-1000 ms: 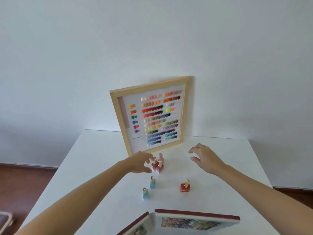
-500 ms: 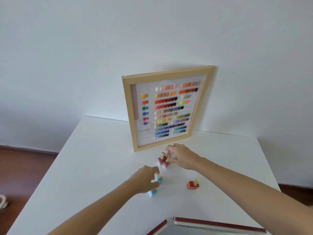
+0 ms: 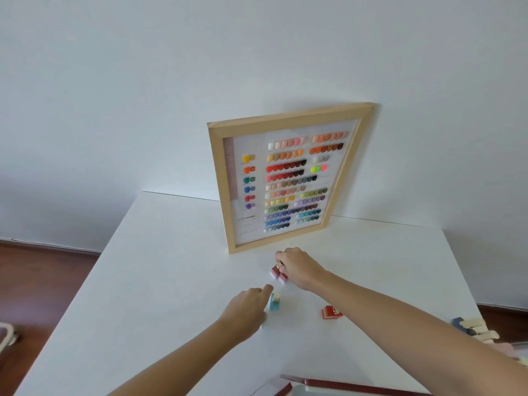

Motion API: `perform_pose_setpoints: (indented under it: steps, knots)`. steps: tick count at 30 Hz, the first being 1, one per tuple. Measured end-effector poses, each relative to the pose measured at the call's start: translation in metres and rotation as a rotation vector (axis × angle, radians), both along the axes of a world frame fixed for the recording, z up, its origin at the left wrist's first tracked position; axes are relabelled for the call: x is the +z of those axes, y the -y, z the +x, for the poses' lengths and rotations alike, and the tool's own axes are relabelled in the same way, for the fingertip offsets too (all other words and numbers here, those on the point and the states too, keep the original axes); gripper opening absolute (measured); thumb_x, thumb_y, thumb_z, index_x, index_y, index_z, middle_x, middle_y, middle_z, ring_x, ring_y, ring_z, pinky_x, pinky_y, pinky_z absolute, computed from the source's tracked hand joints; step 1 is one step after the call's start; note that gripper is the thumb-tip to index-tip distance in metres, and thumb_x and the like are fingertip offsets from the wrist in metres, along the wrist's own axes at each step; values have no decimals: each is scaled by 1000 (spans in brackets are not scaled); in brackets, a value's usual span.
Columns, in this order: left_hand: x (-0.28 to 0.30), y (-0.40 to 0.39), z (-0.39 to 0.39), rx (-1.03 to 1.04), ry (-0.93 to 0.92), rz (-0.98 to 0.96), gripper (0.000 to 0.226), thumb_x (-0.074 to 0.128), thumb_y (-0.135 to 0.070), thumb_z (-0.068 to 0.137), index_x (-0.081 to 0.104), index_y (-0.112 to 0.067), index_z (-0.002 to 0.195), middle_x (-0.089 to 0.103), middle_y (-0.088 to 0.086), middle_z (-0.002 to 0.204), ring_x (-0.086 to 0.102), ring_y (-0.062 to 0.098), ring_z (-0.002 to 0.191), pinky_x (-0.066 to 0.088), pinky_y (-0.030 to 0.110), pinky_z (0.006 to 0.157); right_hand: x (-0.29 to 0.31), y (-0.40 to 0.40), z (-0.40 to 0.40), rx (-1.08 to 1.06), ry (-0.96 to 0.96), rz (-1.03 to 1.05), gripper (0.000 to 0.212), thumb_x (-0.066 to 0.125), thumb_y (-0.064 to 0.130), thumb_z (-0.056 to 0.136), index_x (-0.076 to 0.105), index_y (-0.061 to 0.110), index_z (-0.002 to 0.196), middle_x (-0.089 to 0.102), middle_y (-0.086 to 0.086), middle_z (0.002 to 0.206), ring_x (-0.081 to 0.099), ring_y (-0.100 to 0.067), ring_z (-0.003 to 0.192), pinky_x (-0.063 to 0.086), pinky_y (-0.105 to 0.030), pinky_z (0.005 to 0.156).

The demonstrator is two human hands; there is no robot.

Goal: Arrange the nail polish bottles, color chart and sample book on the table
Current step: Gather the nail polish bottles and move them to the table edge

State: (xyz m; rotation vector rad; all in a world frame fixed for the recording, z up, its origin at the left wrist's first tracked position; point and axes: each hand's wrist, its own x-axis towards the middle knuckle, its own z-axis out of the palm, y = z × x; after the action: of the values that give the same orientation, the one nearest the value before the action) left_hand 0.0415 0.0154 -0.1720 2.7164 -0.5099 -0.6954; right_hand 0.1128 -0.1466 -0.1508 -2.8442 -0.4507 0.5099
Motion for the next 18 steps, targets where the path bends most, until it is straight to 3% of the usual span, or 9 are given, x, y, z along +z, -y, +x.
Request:
perform_pose_setpoints:
  steps: [6, 11, 15, 18]
  knots:
    - [-3, 8, 7, -144, 112, 62, 40, 45, -6, 92, 41, -18, 131, 58, 11, 109, 62, 36, 90, 51, 42, 75, -4, 6, -1, 30, 38, 8, 14, 59, 11, 89, 61, 8, 103, 62, -14, 103, 62, -26, 89, 51, -33, 76]
    - [-1, 14, 14, -221, 140, 121, 21, 48, -18, 97, 48, -13, 118, 56, 11, 105, 62, 35, 89, 47, 40, 69, -2, 22, -7, 12, 11, 42, 21, 58, 10, 90, 63, 7, 110, 60, -17, 125, 62, -29, 106, 53, -36, 87]
    - [2, 17, 20, -239, 136, 151, 11, 46, -8, 97, 52, -9, 106, 58, 11, 104, 62, 33, 88, 50, 41, 72, 7, 40, -12, -43, 18, 116, 19, 55, 12, 92, 65, 11, 108, 68, -10, 105, 65, -22, 89, 47, -23, 69]
    - [15, 20, 27, -253, 150, 154, 9, 51, -11, 96, 56, -10, 103, 61, 9, 103, 63, 29, 87, 51, 36, 72, 21, 61, -15, -99, 39, 158, 17, 54, 13, 92, 65, 12, 104, 67, -9, 100, 63, -22, 89, 45, -24, 70]
